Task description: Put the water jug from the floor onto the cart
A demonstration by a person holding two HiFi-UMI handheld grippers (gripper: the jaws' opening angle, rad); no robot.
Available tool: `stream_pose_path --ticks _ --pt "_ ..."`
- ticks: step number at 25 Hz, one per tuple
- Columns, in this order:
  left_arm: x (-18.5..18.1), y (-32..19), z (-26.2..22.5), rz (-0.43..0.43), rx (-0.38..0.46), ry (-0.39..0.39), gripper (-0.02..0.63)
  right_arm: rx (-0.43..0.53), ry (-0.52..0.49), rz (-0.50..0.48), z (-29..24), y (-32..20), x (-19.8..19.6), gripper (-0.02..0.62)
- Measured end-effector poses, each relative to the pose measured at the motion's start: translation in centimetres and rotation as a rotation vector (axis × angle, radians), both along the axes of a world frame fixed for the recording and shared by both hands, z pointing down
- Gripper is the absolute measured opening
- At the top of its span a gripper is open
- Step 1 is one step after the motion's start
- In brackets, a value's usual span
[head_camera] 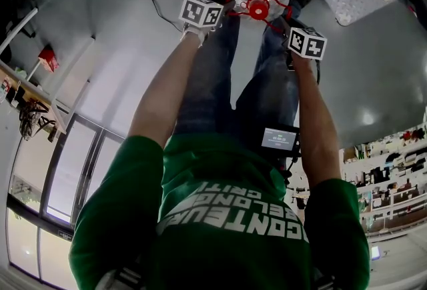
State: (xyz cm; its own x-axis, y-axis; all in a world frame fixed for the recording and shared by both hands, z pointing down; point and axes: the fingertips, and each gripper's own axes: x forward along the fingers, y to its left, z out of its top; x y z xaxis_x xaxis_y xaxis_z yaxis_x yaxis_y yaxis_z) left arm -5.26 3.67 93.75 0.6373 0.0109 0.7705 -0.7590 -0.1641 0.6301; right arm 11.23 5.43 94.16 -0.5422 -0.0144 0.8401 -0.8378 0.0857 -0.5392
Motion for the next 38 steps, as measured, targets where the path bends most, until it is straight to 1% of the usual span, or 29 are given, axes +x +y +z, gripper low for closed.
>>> stream_pose_path --ticks 3,10,19,27,38 --pt "0.0 -0.1 -0.3 -0.009 0.001 0.000 0.081 0.001 -0.004 0.012 -0.1 -0.1 0.0 0.071" --pt "-0.2 0.3 -1.0 -0.021 0.006 -0.007 0.084 0.001 -0.018 0.002 -0.7 0.1 -0.6 0.071" --pt "-0.2 0.4 -3.0 -0.053 0.028 0.024 0.087 0.018 -0.041 0.012 -2.4 -0.2 -1.0 0.072" --pt "-0.3 -0.8 -6.6 -0.102 0.100 0.070 0.091 0.084 -0.083 0.048 -6.2 -1.9 -1.1 0.072" --pt "-0.4 -3.8 -13.2 -0.163 0.204 0.151 0.091 0.185 -0.150 0.048 -13.3 -5.3 -1.3 0.074"
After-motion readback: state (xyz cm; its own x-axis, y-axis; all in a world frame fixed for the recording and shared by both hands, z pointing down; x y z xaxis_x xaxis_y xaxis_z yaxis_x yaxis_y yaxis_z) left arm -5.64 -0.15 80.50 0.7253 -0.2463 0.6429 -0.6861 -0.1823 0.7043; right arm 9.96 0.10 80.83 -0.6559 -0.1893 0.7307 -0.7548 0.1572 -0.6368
